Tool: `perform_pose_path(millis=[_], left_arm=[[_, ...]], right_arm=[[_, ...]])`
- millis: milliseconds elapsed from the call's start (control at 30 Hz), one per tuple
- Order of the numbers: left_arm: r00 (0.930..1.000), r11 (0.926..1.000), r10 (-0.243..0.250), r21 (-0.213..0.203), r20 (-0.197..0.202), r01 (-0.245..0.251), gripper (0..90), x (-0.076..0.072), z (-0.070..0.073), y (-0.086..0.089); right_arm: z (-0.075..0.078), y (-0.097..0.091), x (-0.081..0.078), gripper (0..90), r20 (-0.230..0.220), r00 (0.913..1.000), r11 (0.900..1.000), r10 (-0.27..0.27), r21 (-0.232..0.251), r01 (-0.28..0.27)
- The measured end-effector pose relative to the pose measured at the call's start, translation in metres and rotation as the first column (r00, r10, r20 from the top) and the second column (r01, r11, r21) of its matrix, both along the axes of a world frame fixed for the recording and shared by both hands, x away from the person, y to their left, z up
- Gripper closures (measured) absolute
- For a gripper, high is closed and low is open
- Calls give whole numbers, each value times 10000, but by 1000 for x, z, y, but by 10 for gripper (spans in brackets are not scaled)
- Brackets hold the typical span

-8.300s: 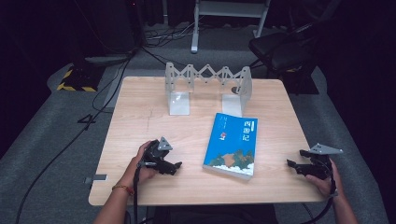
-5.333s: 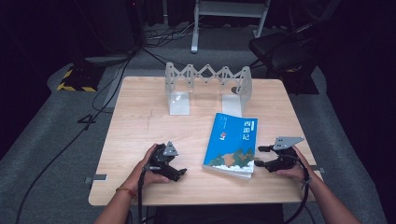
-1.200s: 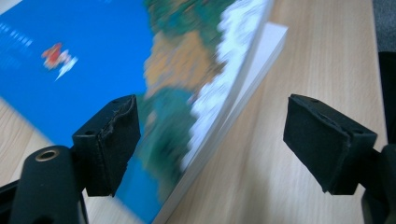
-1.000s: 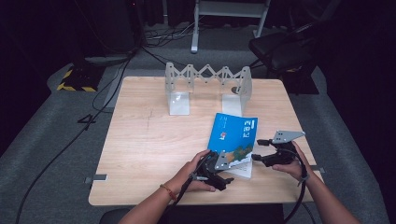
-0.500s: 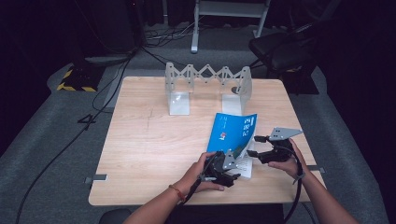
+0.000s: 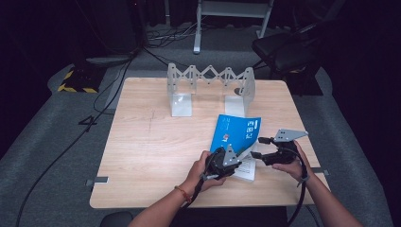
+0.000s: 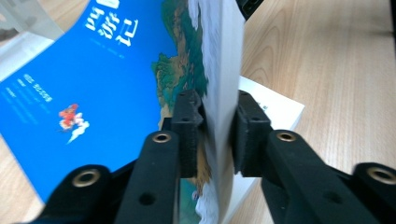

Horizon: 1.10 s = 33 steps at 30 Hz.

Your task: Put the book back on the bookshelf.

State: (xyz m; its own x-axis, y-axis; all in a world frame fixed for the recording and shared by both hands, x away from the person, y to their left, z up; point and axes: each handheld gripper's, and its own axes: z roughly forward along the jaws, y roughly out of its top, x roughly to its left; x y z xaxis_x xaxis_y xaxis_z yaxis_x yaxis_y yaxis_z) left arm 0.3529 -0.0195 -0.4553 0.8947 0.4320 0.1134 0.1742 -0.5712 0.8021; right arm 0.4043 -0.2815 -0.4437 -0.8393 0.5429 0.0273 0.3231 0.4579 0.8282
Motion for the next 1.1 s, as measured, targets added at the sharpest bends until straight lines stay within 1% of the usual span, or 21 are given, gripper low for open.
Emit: perform_pose_path(millis=[33, 100, 200, 267, 333, 400, 467, 567, 600, 667, 700, 733, 767, 833, 867, 933, 967, 1000, 1033, 1067, 1100], left_arm=[[10000, 9999, -4, 151, 58, 3, 757, -1, 1, 1], [9998, 9995, -64, 309, 193, 58, 768, -1, 1, 5], [9999, 9995, -109, 287, 117, 105, 781, 0, 4, 14], [9997, 9993, -185, 339, 136, 180, 786, 0, 6, 21], [9996, 9988, -279, 400, 57, 277, 789, 0, 7, 31], [9993, 9982, -363, 474, -92, 367, 789, 0, 7, 41], [9988, 9972, -472, 578, -97, 477, 788, -1, 8, 51], [9982, 9959, -570, 689, -187, 582, 786, -3, 8, 65], [9982, 9957, -569, 718, -204, 582, 786, -3, 8, 68], [9978, 9954, -603, 734, -272, 621, 785, -3, 8, 76], [9978, 9954, -596, 727, -295, 616, 785, -3, 9, 80], [9976, 9951, -627, 748, -284, 647, 785, -3, 9, 83], [9977, 9952, -612, 744, -283, 632, 784, -3, 10, 85], [9976, 9952, -628, 738, -284, 647, 784, -3, 11, 90], [9977, 9951, -624, 752, -279, 643, 784, -3, 12, 93], [9977, 9954, -613, 721, -291, 633, 783, -3, 12, 97], [9974, 9947, -656, 767, -313, 679, 783, -3, 11, 98], [9973, 9943, -660, 812, -313, 684, 783, -3, 11, 100], [9974, 9949, -642, 757, -318, 665, 783, -4, 11, 100], [9972, 9945, -680, 783, -301, 702, 782, -3, 11, 102], [9974, 9949, -650, 752, -327, 673, 781, -4, 10, 103]], right_arm=[[-1, 0, 0, 295, -95, 9999, 10000, 51, 39, -50], [-2, 5, -1, 295, -30, 9998, 9996, 177, -218, -177], [-5, 10, -5, 289, 62, 9992, 9981, 397, -470, -394], [-4, 10, -8, 289, 120, 9980, 9969, 618, -492, -611], [-1, 8, -11, 286, 292, 9966, 9963, 769, -397, -757], [4, 4, -13, 283, 412, 9944, 9952, 977, -147, -972], [10, 3, -16, 279, 577, 9907, 9922, 1230, 110, -1238], [20, 6, -18, 278, 1013, 9822, 9866, 1579, 253, -1612], [22, 10, -19, 278, 1153, 9777, 9834, 1758, 257, -1798], [24, 17, -19, 278, 1199, 9718, 9781, 2030, 210, -2069], [24, 22, -18, 279, 1202, 9667, 9732, 2259, 162, -2294], [23, 29, -17, 281, 1238, 9606, 9681, 2487, -12, -2505], [21, 35, -15, 281, 1236, 9554, 9633, 2682, -225, -2676], [18, 44, -11, 281, 1011, 9463, 9517, 3071, -323, -3054], [16, 48, -10, 283, 1009, 9421, 9475, 3198, -436, -3169], [11, 56, -6, 298, 771, 9308, 9338, 3572, -523, -3540], [9, 59, -5, 303, 759, 9259, 9286, 3699, -623, -3659], [6, 60, -4, 317, 848, 9253, 9280, 3696, -849, -3628], [3, 61, -1, 320, 835, 9295, 9310, 3593, -1009, -3508], [1, 61, 2, 327, 739, 9320, 9325, 3549, -994, -3472], [0, 60, 4, 334, 766, 9334, 9336, 3505, -1079, -3417]])
